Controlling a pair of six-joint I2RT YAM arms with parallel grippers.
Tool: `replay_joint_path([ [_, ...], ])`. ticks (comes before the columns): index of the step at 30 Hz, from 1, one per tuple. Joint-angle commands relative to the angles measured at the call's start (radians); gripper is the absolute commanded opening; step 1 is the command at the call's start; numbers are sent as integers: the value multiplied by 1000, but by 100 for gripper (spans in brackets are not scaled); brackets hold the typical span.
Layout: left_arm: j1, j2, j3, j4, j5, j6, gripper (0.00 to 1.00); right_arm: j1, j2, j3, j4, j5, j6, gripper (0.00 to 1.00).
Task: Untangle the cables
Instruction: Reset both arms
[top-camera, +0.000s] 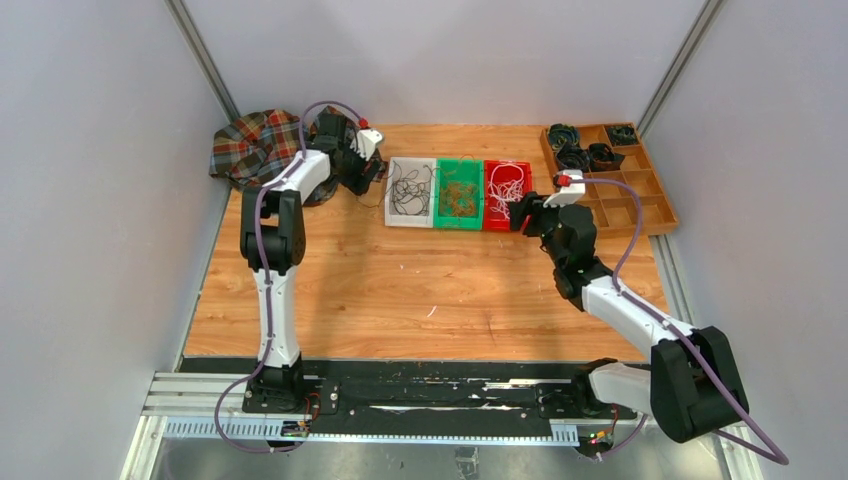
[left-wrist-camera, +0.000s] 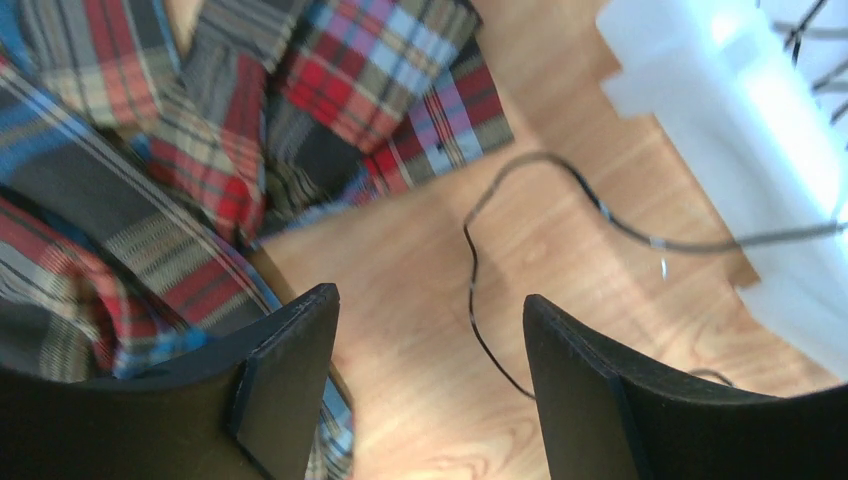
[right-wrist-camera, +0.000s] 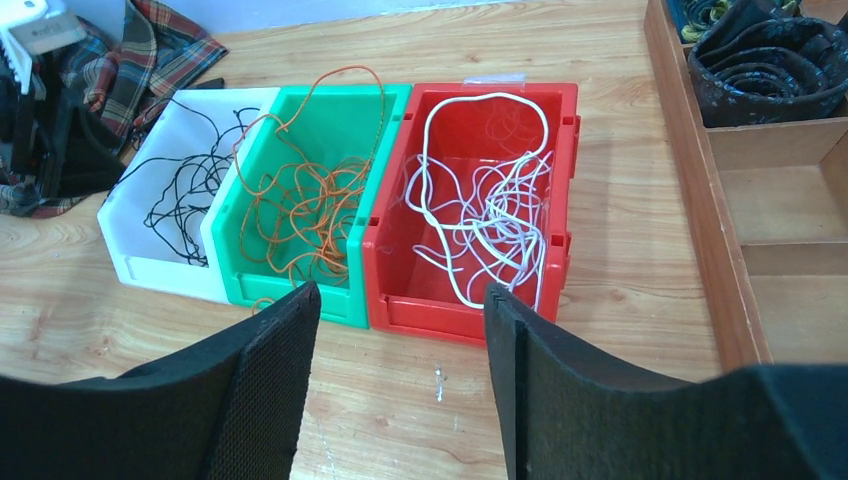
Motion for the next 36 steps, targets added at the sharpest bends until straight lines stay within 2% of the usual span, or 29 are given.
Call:
replay_joint_path([
  [1, -3, 63, 119, -19, 60, -4, 72, -10, 20, 50, 4, -14, 18, 60],
  [5, -11, 95, 149, -43, 63, -19, 69, -9, 25, 64, -13, -4, 20, 54],
  [12, -28, 93, 85, 14, 18, -27, 60, -8, 25, 63, -12, 1, 25, 49],
  [15, -37, 106, 99, 14, 6, -30, 53, -7, 20, 59, -14, 0, 28, 45],
  [16, -41, 113, 107, 9, 0, -30, 48, -7, 19, 58, -15, 3, 28, 42],
  [19, -50, 116, 114, 10, -14, -43, 32, -7, 11, 59, -20, 16, 30, 40],
  [22, -50, 104, 107, 26, -31, -61, 5, -7, 7, 60, -20, 20, 28, 39],
  [23, -50, 99, 101, 35, -45, -66, 1, -7, 5, 61, -21, 19, 28, 39],
  [28, -57, 39, 45, 80, -75, -105, 1, -7, -9, 60, -21, 20, 30, 38],
  [36, -133, -187, -60, 157, -137, -186, 1, -9, -35, 44, -14, 23, 46, 37],
])
